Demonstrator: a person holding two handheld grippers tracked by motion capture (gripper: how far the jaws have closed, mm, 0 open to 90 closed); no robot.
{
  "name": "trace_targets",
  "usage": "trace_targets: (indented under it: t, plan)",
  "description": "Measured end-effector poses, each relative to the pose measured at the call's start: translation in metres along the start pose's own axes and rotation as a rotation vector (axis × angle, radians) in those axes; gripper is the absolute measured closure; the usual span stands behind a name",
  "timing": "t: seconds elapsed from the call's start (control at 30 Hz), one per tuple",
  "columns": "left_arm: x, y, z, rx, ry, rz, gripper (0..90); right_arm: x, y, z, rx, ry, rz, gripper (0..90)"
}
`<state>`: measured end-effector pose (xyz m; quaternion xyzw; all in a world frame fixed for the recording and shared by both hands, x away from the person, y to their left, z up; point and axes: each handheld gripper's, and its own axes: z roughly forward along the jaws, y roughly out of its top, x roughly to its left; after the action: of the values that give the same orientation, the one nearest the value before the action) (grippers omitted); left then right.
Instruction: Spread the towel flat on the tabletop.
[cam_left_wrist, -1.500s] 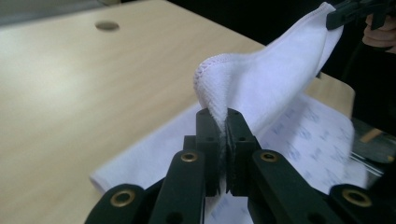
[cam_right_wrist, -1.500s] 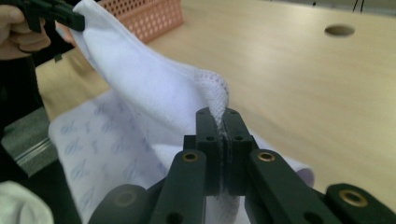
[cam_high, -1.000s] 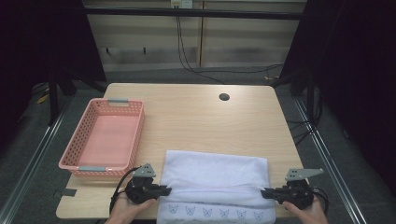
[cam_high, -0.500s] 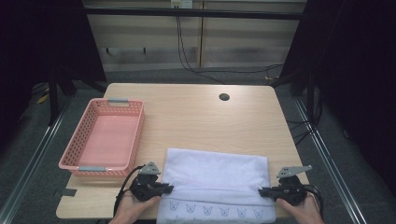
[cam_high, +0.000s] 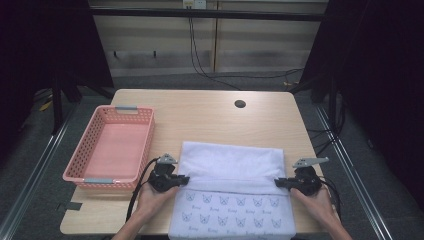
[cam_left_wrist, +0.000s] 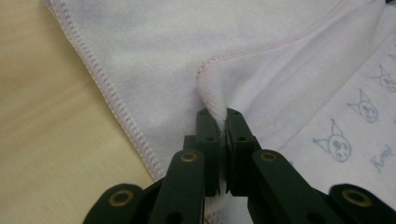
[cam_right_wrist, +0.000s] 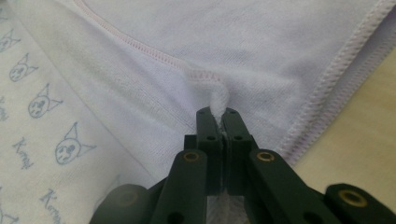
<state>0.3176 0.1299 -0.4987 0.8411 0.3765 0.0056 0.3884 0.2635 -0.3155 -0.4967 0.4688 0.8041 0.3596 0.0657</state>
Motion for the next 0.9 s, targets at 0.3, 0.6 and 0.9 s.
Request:
trace_targets:
  t: [0.3,0.6,0.9]
  plan:
    - [0.021,0.032,0.023,-0.023,0.068,-0.021,86.4,-0.026,0.027,0.017,-0.015,-0.054,0.024,88.0]
    - [0.039,0.064,0.042,-0.003,0.148,-0.024,86.5,-0.050,0.051,0.033,-0.035,-0.087,0.051,88.0]
    - [0.059,0.081,0.052,-0.020,0.170,-0.071,86.6,-0.070,0.076,0.053,-0.069,-0.122,0.081,88.0]
